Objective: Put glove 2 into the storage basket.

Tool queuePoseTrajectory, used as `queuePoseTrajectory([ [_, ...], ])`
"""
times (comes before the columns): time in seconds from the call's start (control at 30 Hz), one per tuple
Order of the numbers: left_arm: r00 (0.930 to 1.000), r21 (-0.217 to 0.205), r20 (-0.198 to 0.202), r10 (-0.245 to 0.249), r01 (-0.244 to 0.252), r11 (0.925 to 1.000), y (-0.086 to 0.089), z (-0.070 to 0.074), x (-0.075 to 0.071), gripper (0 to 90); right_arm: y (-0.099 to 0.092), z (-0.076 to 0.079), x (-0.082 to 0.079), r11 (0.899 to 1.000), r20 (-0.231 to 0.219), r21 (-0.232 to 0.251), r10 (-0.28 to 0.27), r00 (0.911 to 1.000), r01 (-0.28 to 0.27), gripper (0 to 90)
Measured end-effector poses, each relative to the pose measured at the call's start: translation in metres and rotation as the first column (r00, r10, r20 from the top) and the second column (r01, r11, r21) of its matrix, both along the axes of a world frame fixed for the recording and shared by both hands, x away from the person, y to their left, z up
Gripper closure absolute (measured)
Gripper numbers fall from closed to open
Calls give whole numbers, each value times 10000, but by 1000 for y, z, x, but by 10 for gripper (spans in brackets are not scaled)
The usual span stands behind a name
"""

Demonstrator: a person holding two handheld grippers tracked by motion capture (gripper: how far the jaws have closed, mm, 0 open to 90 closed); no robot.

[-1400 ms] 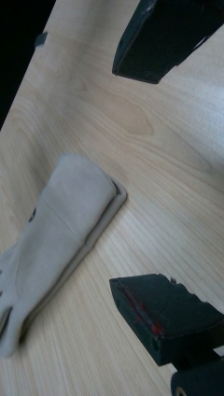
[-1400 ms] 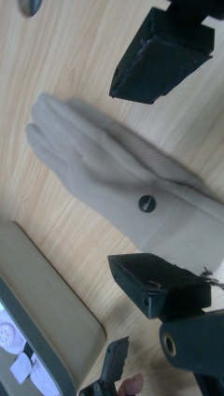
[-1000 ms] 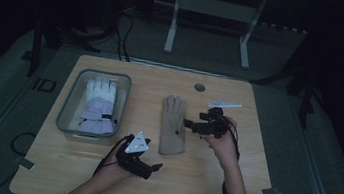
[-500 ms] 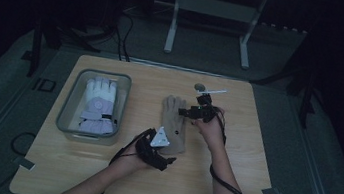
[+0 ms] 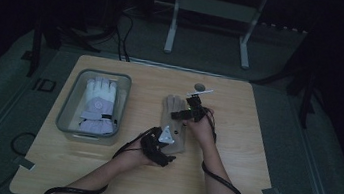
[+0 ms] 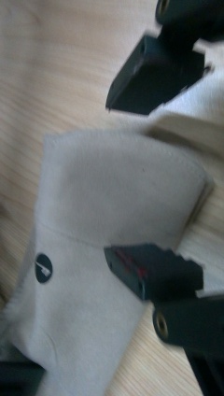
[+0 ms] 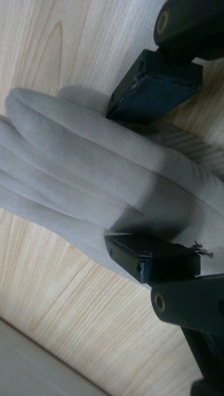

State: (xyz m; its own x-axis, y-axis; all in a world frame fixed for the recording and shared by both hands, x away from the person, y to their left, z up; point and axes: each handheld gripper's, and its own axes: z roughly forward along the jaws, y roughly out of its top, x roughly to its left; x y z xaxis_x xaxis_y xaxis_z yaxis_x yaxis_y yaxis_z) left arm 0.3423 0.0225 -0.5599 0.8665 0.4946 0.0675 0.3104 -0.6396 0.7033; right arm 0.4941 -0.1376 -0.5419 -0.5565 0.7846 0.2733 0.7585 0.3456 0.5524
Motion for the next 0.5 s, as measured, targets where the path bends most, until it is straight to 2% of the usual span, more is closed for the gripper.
queuePoseTrajectory([
  [0.03, 10000, -59, -4, -41, 41, 10000, 0, 0, 0, 296, 0, 0, 0, 10000, 25, -46, 7, 10000, -7, 350],
  [0.17, 9995, 335, 300, -128, 118, 9994, -1, 0, 0, 369, 1, 0, 1, 9999, -68, -111, 102, 9999, -103, 450],
  [0.37, 9990, 669, 423, 167, -195, 9976, -5, 0, 1, 513, 1, 1, 3, 9999, -543, 144, -39, 9985, 47, 595],
  [0.5, 9978, 899, 571, 337, -387, 9952, -4, 2, 2, 710, 1, 4, 3, 9998, -542, 187, -106, 9985, 117, 681],
])
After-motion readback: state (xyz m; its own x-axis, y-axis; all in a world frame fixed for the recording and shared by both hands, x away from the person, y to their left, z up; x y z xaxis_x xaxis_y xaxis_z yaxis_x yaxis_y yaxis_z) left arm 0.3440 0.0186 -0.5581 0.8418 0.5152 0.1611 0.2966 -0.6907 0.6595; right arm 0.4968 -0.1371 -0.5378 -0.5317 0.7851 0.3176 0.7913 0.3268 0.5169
